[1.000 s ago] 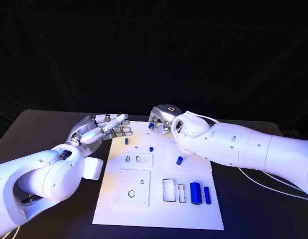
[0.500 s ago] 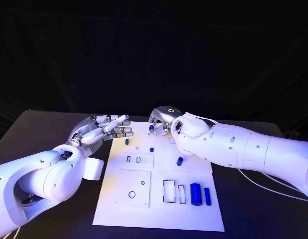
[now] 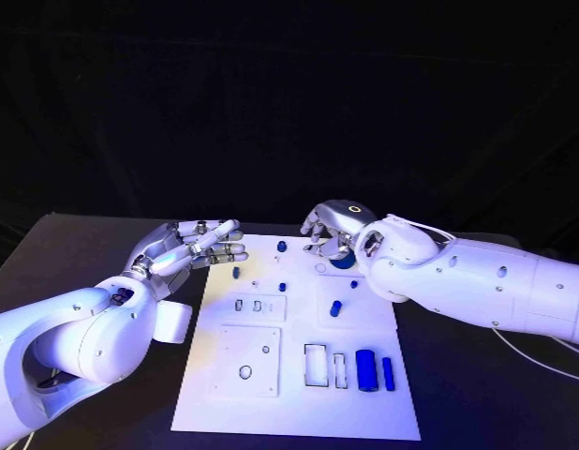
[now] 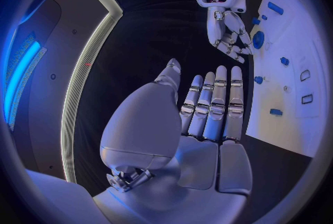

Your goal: Assemble the parts on the task board

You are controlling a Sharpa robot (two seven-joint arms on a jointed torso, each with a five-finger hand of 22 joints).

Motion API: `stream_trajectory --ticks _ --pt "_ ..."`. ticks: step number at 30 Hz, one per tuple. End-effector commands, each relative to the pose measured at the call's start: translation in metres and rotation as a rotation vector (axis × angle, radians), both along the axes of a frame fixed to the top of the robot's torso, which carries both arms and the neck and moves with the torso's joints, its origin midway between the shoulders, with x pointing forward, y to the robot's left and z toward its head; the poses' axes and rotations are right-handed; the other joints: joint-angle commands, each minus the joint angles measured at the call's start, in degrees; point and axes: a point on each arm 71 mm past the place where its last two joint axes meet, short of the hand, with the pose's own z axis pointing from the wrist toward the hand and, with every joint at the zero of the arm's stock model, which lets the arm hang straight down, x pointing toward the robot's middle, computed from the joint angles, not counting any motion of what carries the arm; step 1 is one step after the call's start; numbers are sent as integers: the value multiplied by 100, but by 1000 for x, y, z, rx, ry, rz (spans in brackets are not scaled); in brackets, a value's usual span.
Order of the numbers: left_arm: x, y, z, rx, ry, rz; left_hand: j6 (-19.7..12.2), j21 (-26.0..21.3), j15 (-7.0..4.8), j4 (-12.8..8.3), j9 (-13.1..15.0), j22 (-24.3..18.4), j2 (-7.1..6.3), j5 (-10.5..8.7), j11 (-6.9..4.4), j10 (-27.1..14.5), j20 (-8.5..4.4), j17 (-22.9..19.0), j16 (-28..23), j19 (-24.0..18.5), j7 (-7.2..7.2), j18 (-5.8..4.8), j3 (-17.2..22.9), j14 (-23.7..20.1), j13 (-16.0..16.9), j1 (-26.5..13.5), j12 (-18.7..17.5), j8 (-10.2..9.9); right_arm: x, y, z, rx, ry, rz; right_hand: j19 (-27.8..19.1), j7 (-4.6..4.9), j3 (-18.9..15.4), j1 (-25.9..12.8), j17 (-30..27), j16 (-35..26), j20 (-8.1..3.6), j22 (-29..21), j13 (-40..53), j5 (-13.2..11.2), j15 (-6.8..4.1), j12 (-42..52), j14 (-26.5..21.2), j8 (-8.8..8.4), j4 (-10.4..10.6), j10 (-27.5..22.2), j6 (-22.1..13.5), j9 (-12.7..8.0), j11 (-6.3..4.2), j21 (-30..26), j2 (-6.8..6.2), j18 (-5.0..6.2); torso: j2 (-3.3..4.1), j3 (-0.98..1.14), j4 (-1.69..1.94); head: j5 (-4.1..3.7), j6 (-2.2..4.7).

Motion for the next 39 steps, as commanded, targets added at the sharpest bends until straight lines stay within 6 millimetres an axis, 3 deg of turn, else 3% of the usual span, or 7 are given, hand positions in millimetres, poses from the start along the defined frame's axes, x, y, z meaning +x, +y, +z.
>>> stream_trajectory --ticks 1,6,7,9,12,36,39 --pt "-1 -1 2 -19 -3 -25 -38 -3 14 -2 -4 -8 22 -2 12 -34 16 3 -40 30 5 24 -23 -10 -8 -20 -22 -18 -6 -15 3 87 49 -15 210 -21 -52 48 11 28 -52 816 108 38 -85 179 274 36 -29 253 21 11 -54 93 -74 -135 -17 15 -71 7 34" --pt "-1 2 2 -21 4 -19 -38 -3 14 -3 -4 -8 22 -2 12 -34 16 3 -41 29 4 24 -24 -11 -8 -20 -23 -19 -13 -37 1 102 129 -45 261 -103 -385 55 52 57 -148 936 859 221 -186 1136 281 84 -87 687 -51 46 -160 176 -216 -159 -9 42 -141 46 63" --pt "0 2 1 -22 5 -18 -39 -3 14 -3 -4 -9 22 -2 12 -35 17 3 -42 29 4 24 -25 -11 -8 -20 -24 -20 -14 -41 1 95 139 -51 303 -117 -501 79 147 107 -175 1011 1777 212 -203 2103 302 121 -115 776 -51 66 -179 226 -214 -176 -11 45 -140 41 60" --pt "0 3 1 -23 7 -18 -39 -3 14 -3 -4 -9 22 -2 12 -35 17 3 -42 29 4 24 -25 -11 -8 -20 -24 -20 -15 -47 -1 83 157 -66 376 -92 -811 179 345 219 -154 1152 4612 213 -159 4968 335 254 -116 326 -147 142 -204 319 -11 -210 -13 53 -145 32 52" --pt "0 4 1 -22 9 -15 -39 -4 14 -4 -4 -9 22 -2 12 -35 17 4 -43 29 4 24 -25 -11 -7 -20 -25 -21 -14 -57 -4 62 195 -100 475 -74 -1000 45 658 366 -118 1300 5743 204 -136 6002 392 324 32 482 -283 180 -116 417 23 -245 -13 50 -135 21 45" --pt "3 2 -1 -21 15 -13 -41 -4 14 -7 -4 -10 26 -1 12 -36 18 4 -46 28 2 24 -25 -10 -7 -16 -28 -24 10 -57 -24 39 282 -182 491 28 -1282 100 859 467 -33 1333 6220 264 -45 6437 417 370 236 447 -698 212 -13 434 113 -251 -16 38 -123 23 -25" --pt "3 3 -1 -20 16 -10 -41 -4 14 -8 -4 -11 27 -1 12 -36 18 4 -47 28 2 24 -25 -10 -7 -15 -29 -24 11 -56 -25 38 289 -183 490 30 -1284 106 871 473 -28 1331 6233 278 -41 6448 418 380 248 449 -697 216 -10 433 132 -250 -17 39 -143 43 -26"
